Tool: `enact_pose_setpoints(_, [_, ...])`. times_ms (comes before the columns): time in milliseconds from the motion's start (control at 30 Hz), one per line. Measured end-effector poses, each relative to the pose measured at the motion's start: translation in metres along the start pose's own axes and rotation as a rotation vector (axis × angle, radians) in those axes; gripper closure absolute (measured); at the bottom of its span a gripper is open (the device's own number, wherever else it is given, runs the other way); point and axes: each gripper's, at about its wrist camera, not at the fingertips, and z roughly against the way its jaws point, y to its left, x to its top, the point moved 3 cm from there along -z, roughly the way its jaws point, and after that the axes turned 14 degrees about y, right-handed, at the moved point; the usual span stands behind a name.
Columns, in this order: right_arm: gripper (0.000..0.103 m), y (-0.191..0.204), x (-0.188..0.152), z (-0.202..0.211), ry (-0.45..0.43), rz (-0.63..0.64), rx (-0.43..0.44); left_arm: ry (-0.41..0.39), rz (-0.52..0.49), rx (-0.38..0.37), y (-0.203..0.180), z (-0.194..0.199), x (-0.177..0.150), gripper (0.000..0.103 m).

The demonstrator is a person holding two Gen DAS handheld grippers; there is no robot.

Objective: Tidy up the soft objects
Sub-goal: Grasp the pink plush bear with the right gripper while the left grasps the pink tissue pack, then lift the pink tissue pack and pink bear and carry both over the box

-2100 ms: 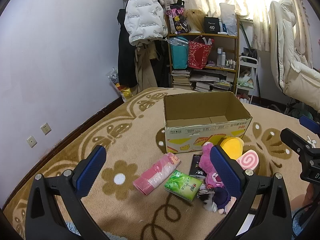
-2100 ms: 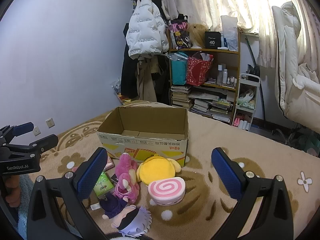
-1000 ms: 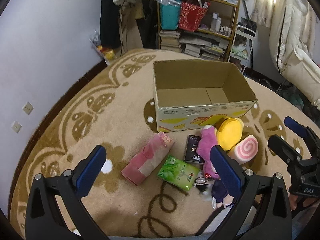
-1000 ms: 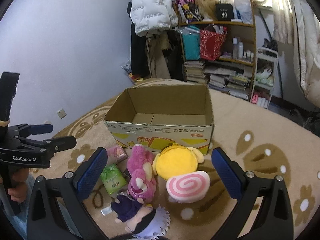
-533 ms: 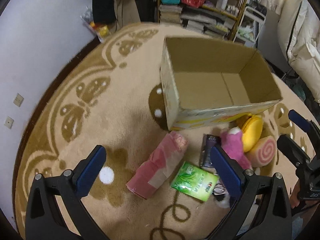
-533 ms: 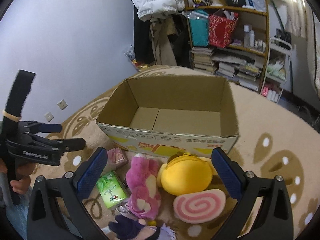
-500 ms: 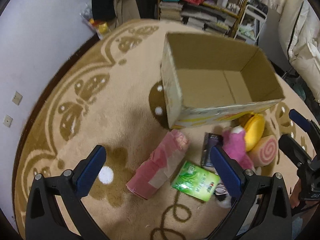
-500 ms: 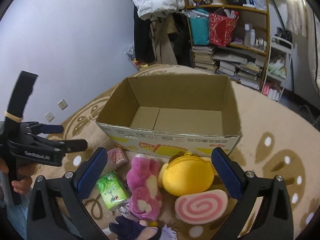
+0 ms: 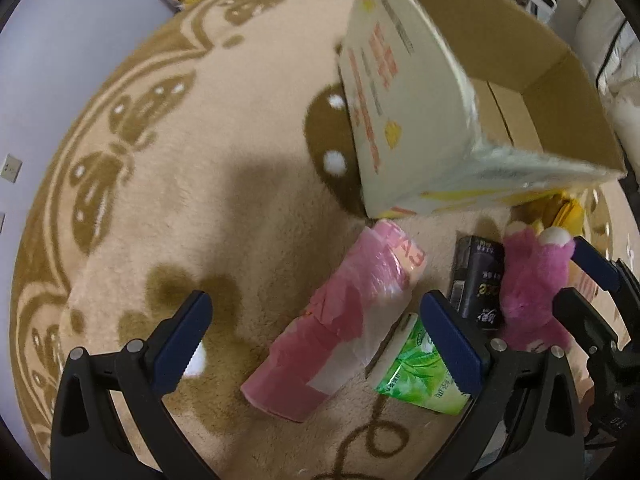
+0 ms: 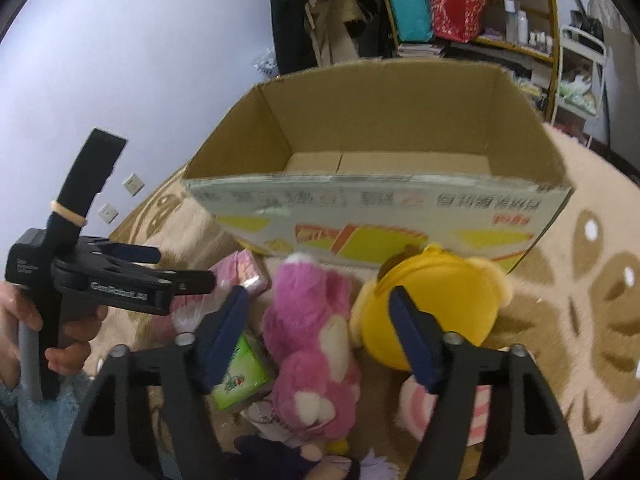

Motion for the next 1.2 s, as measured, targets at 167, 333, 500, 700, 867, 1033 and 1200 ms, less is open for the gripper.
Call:
enact_pose_setpoints(167, [0.045,0.004,-0.001,-0.012,0.034,0.013,0.004,0.037,-0.026,-0.011,-0.007,-0.014,0.001,0.001])
enact_pose_setpoints(333, [0.047,0.003,-0.004,-0.021,0.05,0.005,0.013,0.046,-0.037,-0.007,-0.01,-0.021,0.002,0.008])
enact_pose_setpoints(500, [0.052,0.007,-0.004,-0.034,0.1,-0.008,0.016,0.06,-0.035,0.025,-0.014,-0.028,-0.001,0.022])
enact_pose_setpoints(700, [0.054,0.006,-0.005,-0.037,0.095,-0.035,0.01,0.053,-0.073,0.093,-0.026,-0.034,-0.005,0.038])
enact_pose_setpoints(867, [0.054,0.007,-0.008,-0.026,0.059,-0.054,0.01,0.032,-0.027,0.077,-0.02,-0.027,-0.008,0.053])
enact_pose_setpoints(1033, [0.055,0.009,-0.004,-0.006,-0.016,-0.058,-0.001,0.004,0.011,0.048,-0.011,-0.014,-0.015,0.06])
enact_pose_setpoints(1200, [0.055,0.009,0.0,0.009,-0.068,-0.073,-0.016,-0.038,0.037,0.04,-0.008,0.003,-0.022,0.083])
